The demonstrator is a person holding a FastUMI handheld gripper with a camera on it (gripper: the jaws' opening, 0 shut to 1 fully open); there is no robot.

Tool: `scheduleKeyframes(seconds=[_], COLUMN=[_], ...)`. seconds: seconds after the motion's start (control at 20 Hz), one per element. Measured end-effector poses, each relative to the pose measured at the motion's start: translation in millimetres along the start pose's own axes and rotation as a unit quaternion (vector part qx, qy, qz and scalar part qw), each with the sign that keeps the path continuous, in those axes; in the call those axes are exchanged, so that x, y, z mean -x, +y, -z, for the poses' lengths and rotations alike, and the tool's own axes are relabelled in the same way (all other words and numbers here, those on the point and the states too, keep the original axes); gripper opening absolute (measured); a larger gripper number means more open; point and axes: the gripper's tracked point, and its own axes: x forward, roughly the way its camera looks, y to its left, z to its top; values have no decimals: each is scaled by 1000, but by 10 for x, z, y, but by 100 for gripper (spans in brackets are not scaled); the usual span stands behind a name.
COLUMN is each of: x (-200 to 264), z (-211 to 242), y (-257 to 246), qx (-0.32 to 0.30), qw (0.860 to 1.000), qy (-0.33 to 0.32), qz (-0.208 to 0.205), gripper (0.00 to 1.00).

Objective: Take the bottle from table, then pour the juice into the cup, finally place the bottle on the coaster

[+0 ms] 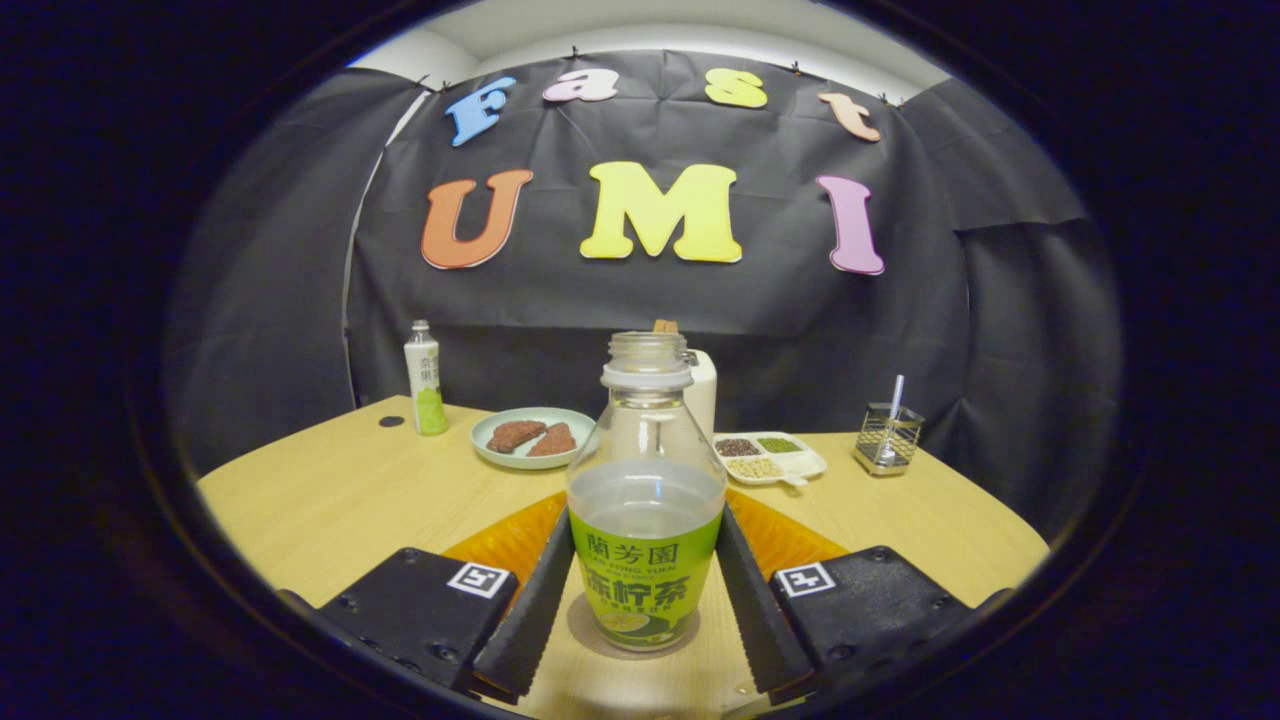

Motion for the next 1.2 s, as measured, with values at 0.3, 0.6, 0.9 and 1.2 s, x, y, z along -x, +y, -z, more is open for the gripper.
scheduleKeyframes(seconds=[0.3,0.6,0.9,1.2], x=[-66,-14,218,592], z=[88,105,-93,-263], y=[4,-76,-114,-143], qx=[-10,5,-3,-20], qw=[1000,1000,1000,999], qy=[8,11,-14,-34], qz=[-9,10,17,23], gripper=[83,91,100,100])
